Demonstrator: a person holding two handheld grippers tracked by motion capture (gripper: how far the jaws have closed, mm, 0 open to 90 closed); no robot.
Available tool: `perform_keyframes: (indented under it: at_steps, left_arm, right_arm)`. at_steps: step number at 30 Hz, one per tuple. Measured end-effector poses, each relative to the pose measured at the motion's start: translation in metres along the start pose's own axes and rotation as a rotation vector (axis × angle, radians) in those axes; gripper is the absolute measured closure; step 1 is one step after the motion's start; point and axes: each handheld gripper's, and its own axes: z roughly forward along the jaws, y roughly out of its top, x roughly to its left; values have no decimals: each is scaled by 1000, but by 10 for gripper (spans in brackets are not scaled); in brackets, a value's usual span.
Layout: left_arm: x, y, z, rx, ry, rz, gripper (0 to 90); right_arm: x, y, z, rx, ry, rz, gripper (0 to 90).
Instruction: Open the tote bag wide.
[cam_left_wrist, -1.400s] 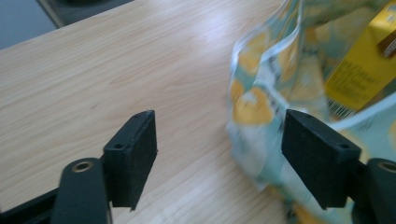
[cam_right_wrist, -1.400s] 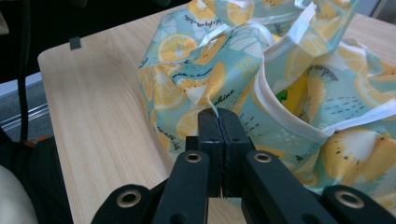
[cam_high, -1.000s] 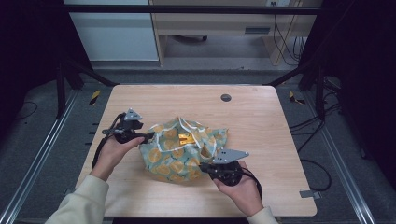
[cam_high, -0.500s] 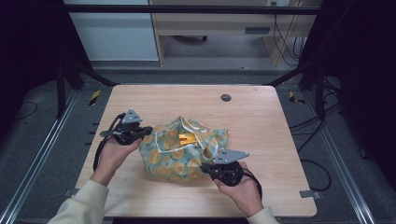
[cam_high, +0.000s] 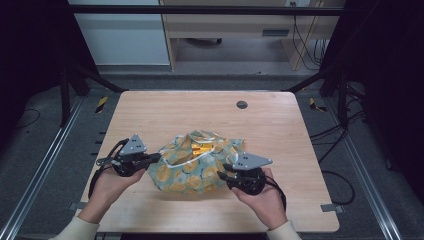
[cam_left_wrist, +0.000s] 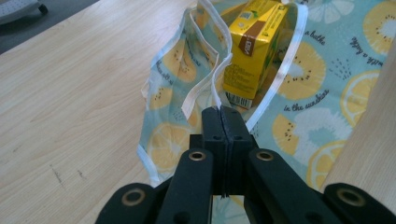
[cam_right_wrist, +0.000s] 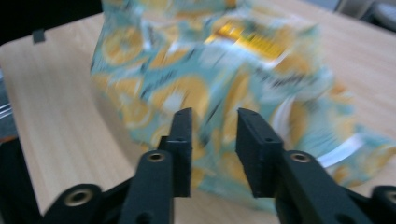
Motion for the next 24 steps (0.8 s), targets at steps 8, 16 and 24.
perform_keyframes:
  at_steps: [8, 16, 24]
  left_arm:
    - [-1, -3, 4, 17, -13, -3, 898]
    - [-2, -4, 7, 30, -25, 2, 897]
    - [-3, -7, 3, 23, -36, -4, 897]
  right_arm:
    - [-21, 33, 1, 14, -84, -3, 494]
    - [-43, 44, 39, 140, -97, 28, 418]
    - [-39, 42, 41, 160, -38, -17, 877]
